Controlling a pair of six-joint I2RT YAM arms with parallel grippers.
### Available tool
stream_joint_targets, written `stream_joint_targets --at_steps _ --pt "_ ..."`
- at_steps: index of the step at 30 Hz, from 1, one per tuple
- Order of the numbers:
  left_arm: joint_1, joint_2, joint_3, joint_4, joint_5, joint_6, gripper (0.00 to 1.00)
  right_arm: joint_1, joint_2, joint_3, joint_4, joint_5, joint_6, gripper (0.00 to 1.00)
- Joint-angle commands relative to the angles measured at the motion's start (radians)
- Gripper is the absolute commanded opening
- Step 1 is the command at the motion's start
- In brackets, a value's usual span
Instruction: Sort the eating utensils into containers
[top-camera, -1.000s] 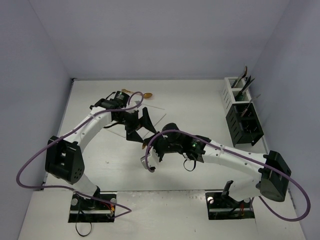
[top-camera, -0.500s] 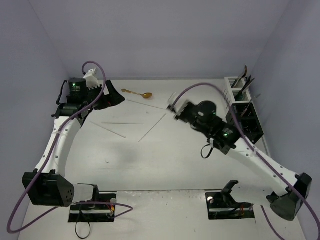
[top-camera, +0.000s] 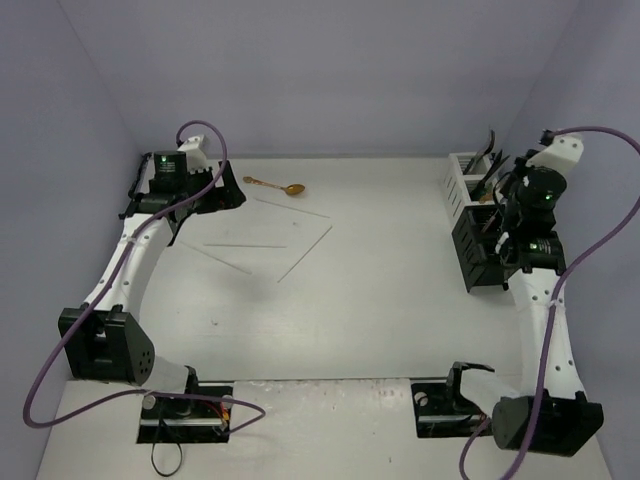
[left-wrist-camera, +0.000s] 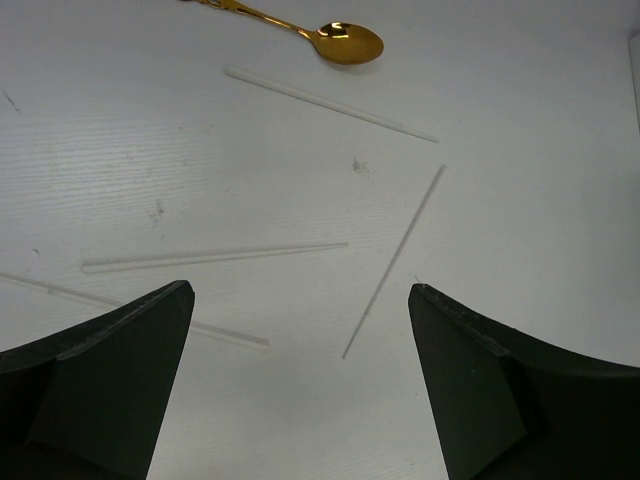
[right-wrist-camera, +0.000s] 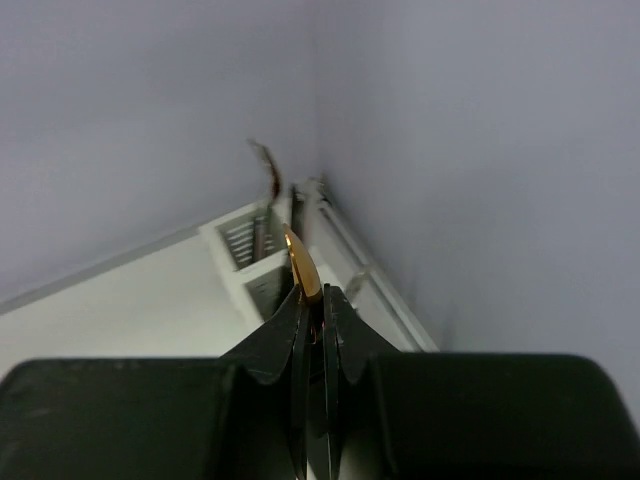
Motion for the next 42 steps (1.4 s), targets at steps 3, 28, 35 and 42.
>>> stream_joint_targets --at_steps 3,28,35,42 --pt "-0.012 -0.054 0.043 0.072 -0.084 0.079 0.88 -0.164 0.131 0.057 0.066 -0.094 0.146 0.00" --pt "-0.035 -0.002 -0.007 0.100 -0.092 0.137 0.88 -0.216 0.372 0.002 0.261 -0.269 -0.149 0.00" --pt "-0.049 0.037 0.025 0.098 -0.144 0.167 0.88 -0.216 0.367 -0.053 0.261 -0.307 -0.173 0.20" --pt "-0.077 0.131 0.117 0.070 -0.208 0.203 0.88 -0.214 0.339 -0.054 0.258 -0.332 -0.160 0.39"
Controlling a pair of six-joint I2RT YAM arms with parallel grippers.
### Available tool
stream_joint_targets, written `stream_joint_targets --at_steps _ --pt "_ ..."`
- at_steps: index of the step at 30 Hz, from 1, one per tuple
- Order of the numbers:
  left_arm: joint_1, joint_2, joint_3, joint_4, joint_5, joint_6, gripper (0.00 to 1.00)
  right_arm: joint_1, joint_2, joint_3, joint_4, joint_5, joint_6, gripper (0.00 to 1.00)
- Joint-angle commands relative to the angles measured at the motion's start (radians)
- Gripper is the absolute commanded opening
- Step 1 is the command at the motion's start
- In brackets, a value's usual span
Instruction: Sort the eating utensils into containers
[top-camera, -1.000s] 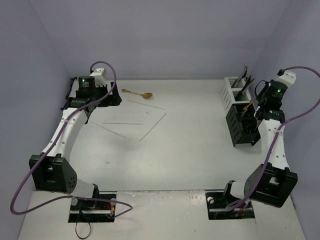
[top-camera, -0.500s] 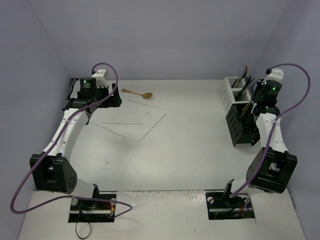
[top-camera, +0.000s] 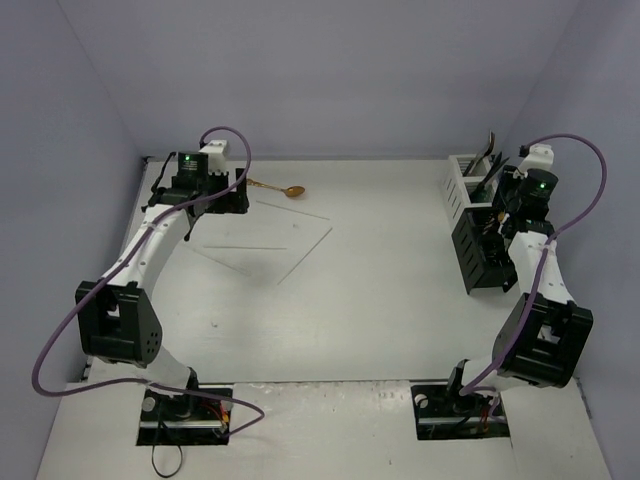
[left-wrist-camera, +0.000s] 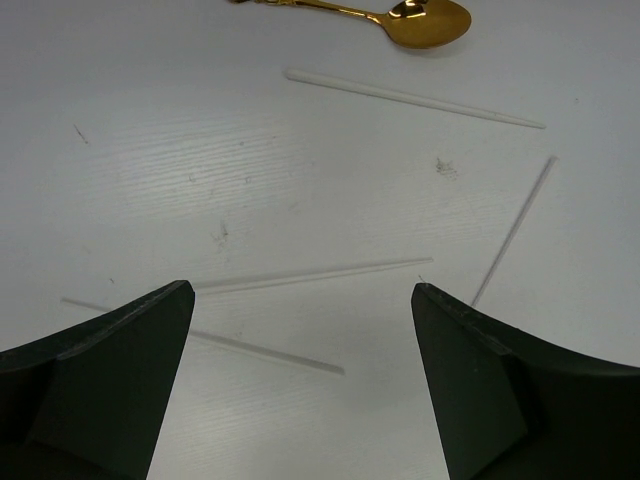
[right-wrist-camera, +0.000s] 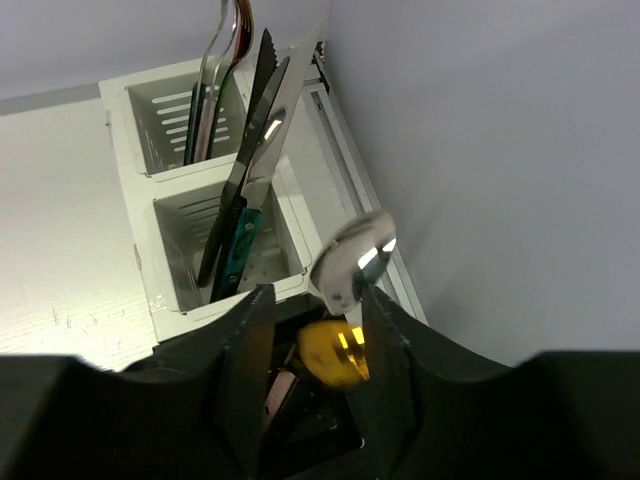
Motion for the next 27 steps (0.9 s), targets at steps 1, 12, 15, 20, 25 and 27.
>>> stream_joint_targets --at_steps 1,12,15,20,25,27 --pt "-0.017 0.043 0.107 0.032 -0.048 0.041 0.88 0.000 -0.057 0.020 0.089 -0.060 -0.005 0.38" --pt "-0.020 0.208 0.223 0.111 0.146 0.140 0.88 0.169 -0.151 0.061 0.035 -0.211 -0.059 0.32" --pt "-0.018 0.275 0.286 0.119 0.299 0.350 0.87 0.199 -0.165 0.046 0.028 -0.209 -0.058 0.32" --pt "-0.004 0.432 0.445 0.131 0.462 0.461 0.83 0.220 -0.194 0.033 0.005 -0.222 -0.051 0.32" --pt "0.042 0.612 0.552 0.271 0.594 0.317 0.83 0.221 -0.230 0.016 -0.022 -0.238 -0.054 0.31" --pt "0.044 0.659 0.602 0.305 0.600 0.257 0.83 0.221 -0.243 0.009 -0.035 -0.238 -0.056 0.31"
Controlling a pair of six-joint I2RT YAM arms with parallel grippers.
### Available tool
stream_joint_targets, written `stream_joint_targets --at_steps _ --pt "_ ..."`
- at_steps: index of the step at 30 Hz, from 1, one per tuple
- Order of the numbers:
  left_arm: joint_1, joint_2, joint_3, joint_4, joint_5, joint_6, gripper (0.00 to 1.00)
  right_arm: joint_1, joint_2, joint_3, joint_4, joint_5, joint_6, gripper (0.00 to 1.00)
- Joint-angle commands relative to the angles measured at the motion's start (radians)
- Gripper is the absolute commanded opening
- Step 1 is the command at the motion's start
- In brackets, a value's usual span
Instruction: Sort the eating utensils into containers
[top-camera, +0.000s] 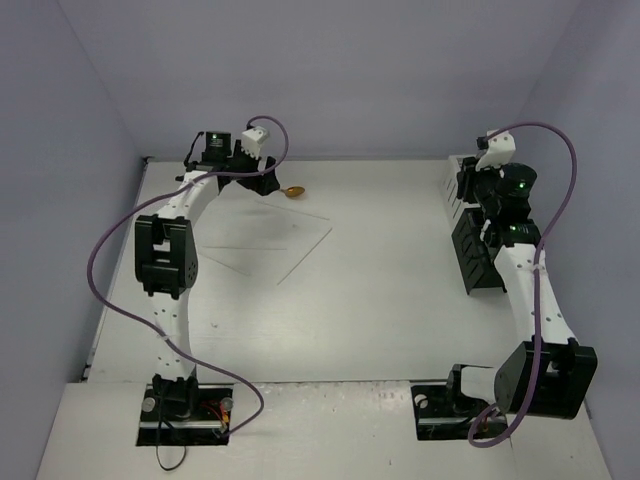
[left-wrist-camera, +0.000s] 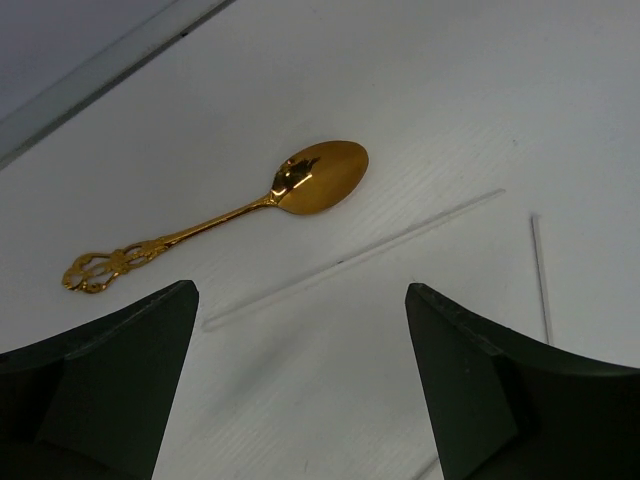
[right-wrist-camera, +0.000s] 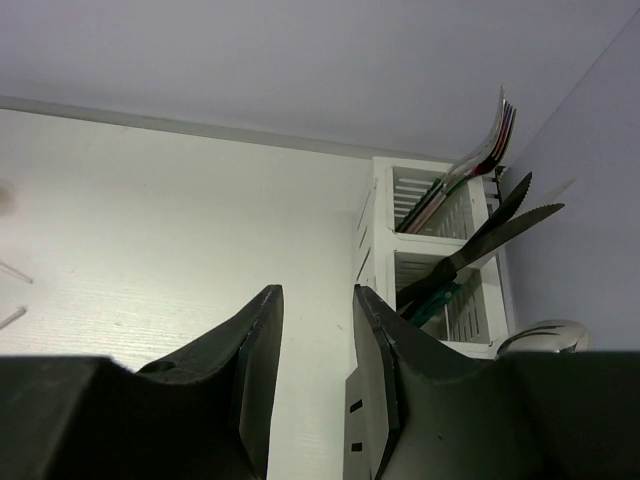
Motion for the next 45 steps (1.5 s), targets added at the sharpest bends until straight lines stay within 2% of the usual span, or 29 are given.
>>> stream_joint_targets --at_steps 1,7,12,15,20,25,30,36,45 --pt "0.029 0.069 0.133 0.147 0.113 -0.112 0.83 0.005 -0.065 -0.007 0.024 -0.021 -0.010 0.31" --pt "0.037 0.208 0.246 0.225 0.114 -0.304 0.83 0.005 -0.087 -0.013 -0.007 -0.017 -0.024 0.31" --pt "0.037 0.250 0.280 0.260 0.059 -0.316 0.83 0.005 -0.098 -0.019 -0.017 -0.021 -0.032 0.31" --pt "0.039 0.294 0.354 0.205 0.018 -0.300 0.83 0.005 -0.096 -0.017 -0.020 -0.022 -0.028 0.31" --pt "0.040 0.399 0.535 -0.008 -0.054 -0.258 0.83 0.005 -0.101 -0.015 -0.023 -0.012 -0.028 0.31" --pt "0.040 0.441 0.618 -0.141 -0.128 -0.224 0.83 0.005 -0.110 -0.013 -0.031 -0.008 -0.036 0.31" --pt "0.041 0.445 0.610 -0.158 -0.137 -0.241 0.83 0.005 -0.113 -0.009 -0.035 -0.015 -0.032 0.31" --pt "0.040 0.421 0.588 -0.239 -0.077 -0.260 0.83 0.005 -0.134 -0.001 -0.045 -0.008 -0.037 0.31" --pt "0.040 0.187 0.185 -0.300 -0.020 -0.213 0.80 0.005 -0.148 -0.004 -0.052 -0.020 -0.043 0.31"
